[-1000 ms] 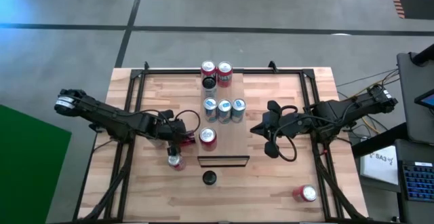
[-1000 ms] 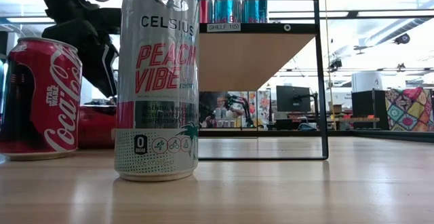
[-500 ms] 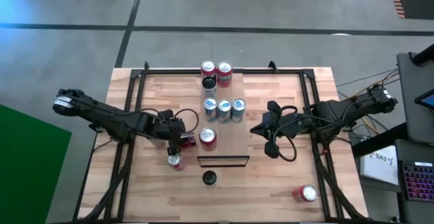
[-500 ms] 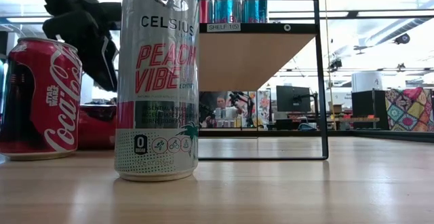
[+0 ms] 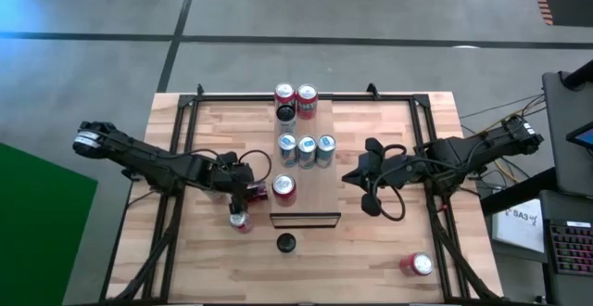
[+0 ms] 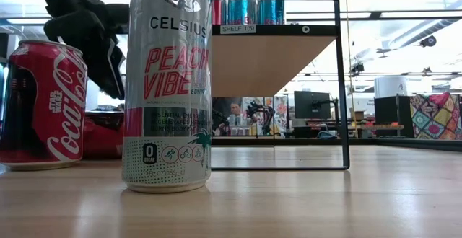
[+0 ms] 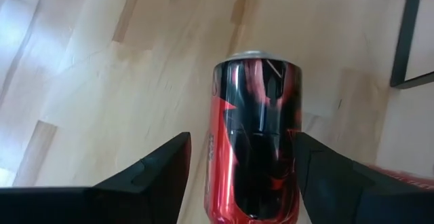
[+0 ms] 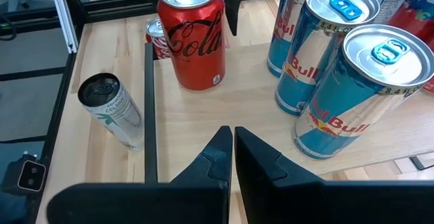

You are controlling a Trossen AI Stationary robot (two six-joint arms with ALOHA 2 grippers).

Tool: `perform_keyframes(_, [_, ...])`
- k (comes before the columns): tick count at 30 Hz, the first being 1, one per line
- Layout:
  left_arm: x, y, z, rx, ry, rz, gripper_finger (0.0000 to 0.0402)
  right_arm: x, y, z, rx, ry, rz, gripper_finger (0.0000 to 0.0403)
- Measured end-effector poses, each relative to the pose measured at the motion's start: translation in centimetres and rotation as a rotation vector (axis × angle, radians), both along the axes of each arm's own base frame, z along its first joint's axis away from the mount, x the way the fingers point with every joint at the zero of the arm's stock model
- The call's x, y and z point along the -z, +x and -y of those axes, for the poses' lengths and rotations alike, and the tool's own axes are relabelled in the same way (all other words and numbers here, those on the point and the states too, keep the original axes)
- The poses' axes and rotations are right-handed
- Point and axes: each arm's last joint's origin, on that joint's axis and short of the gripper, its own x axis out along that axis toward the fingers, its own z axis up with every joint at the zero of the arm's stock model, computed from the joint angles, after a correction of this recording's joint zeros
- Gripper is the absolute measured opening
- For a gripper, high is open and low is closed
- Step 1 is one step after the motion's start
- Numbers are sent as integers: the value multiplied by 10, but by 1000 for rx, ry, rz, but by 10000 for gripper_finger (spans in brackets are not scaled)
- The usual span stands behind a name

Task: Place canned beverage on shelf
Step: Put the left white pink soda can on the shelf aligned with the other white pink soda can

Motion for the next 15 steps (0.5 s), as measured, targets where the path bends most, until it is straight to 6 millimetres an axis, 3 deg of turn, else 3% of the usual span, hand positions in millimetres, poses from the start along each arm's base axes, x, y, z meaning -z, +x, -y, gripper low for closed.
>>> perform_keyframes(15, [3,1,0,-11,-11,21,228,3,0,0,0,-3,-9,9])
